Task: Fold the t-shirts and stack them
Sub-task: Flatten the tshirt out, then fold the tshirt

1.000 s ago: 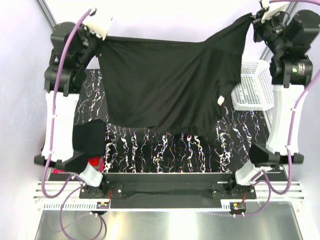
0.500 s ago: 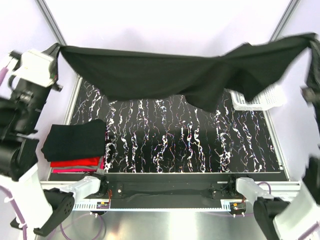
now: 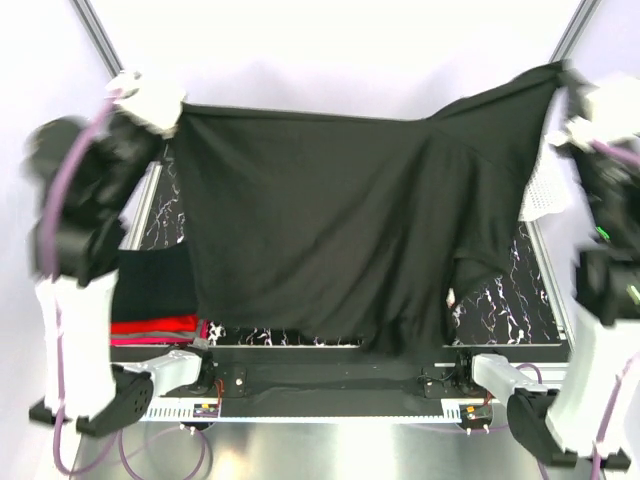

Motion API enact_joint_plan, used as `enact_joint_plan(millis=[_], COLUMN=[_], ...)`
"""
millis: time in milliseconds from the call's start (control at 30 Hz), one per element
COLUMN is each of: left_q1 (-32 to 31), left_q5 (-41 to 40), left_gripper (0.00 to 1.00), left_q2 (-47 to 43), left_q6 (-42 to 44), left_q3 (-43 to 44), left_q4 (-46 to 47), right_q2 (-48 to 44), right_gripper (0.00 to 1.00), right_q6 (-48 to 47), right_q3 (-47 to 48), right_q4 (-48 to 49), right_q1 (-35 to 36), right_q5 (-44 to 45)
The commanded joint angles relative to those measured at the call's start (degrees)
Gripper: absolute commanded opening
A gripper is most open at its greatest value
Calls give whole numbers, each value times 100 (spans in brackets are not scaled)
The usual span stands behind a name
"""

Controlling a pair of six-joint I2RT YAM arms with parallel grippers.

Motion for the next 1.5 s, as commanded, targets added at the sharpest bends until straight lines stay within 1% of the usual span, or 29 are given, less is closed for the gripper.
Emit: enact_joint_plan(millis=[0, 67, 167, 200, 267, 300, 333, 400, 433, 500, 533, 600, 633, 700, 733, 767, 867, 933, 967, 1033, 1100, 1167, 1233, 1333, 1467], left_q1=[63, 80, 159, 211, 282, 291, 300, 317, 317, 326, 335, 379, 388, 431, 440, 467, 528, 555, 589, 607, 625, 625, 625, 660, 695], left_q5=[-307, -254, -122, 18, 19, 28, 45, 98, 89, 72, 63, -16, -42, -112, -156, -209, -446, -718, -867, -1009, -1175, -1238, -1299, -1440, -1686], left_gripper=[0, 0, 0, 0, 0, 0, 0, 0, 0, 0, 0, 0, 0, 0, 0, 0, 0, 0, 0, 0, 0, 0, 0, 0, 0], left_q2=[475, 721, 1116, 1204, 1512, 1661, 2019, 2468, 2897, 3356, 3767, 4165, 4489, 4790, 5035, 5150, 5572, 5835, 5924, 6127, 6267, 6355, 6496, 6724, 6988], left_q6=[226, 226, 314, 340, 463, 524, 586, 613, 587, 525, 455, 428, 385, 375, 393, 402, 393, 376, 367, 349, 367, 419, 446, 437, 410], left_q3=[-649, -1054, -1555, -1878, -2213, -2380, -2408, -2330, -2268, -1997, -1873, -1514, -1390, -1040, -924, -819, -370, -63, 112, 263, 395, 474, 588, 755, 1001], left_q4=[12, 38, 117, 344, 792, 864, 926, 935, 935, 935, 926, 918, 926, 900, 900, 900, 883, 882, 891, 900, 970, 979, 988, 1102, 1374], right_q2=[330, 505, 926, 1067, 1532, 1708, 2093, 2551, 3032, 3535, 4016, 4502, 4957, 5416, 5845, 6041, 6735, 7200, 7342, 7806, 8316, 8625, 8985, 9328, 9523], right_gripper=[0, 0, 0, 0, 0, 0, 0, 0, 0, 0, 0, 0, 0, 0, 0, 0, 0, 0, 0, 0, 0, 0, 0, 0, 0], right_q6=[-331, -340, -287, -296, -200, -173, -164, -190, -295, -505, -585, -726, -753, -762, -753, -735, -692, -613, -586, -533, -420, -384, -357, -340, -489], right_q3=[-1107, -1721, -2311, -2436, -2638, -2656, -2657, -2525, -2429, -2104, -1981, -1498, -1314, -690, -470, -50, 680, 1024, 1365, 1754, 2412, 3087, 3563, 3847, 3839], right_q4=[709, 1017, 1324, 1412, 1597, 1728, 1773, 1826, 1826, 1826, 1826, 1782, 1782, 1643, 1598, 1537, 1413, 1387, 1387, 1352, 1299, 1246, 1246, 1342, 1667], right_q1=[-16, -16, -16, -16, -16, -7, 2, 46, 116, 186, 204, 370, 389, 433, 441, 459, 520, 591, 608, 635, 652, 652, 661, 696, 740], right_q5=[-37, -125, -266, -319, -459, -529, -600, -671, -697, -680, -671, -566, -539, -416, -390, -320, -328, -346, -363, -389, -302, -232, -214, -144, 67])
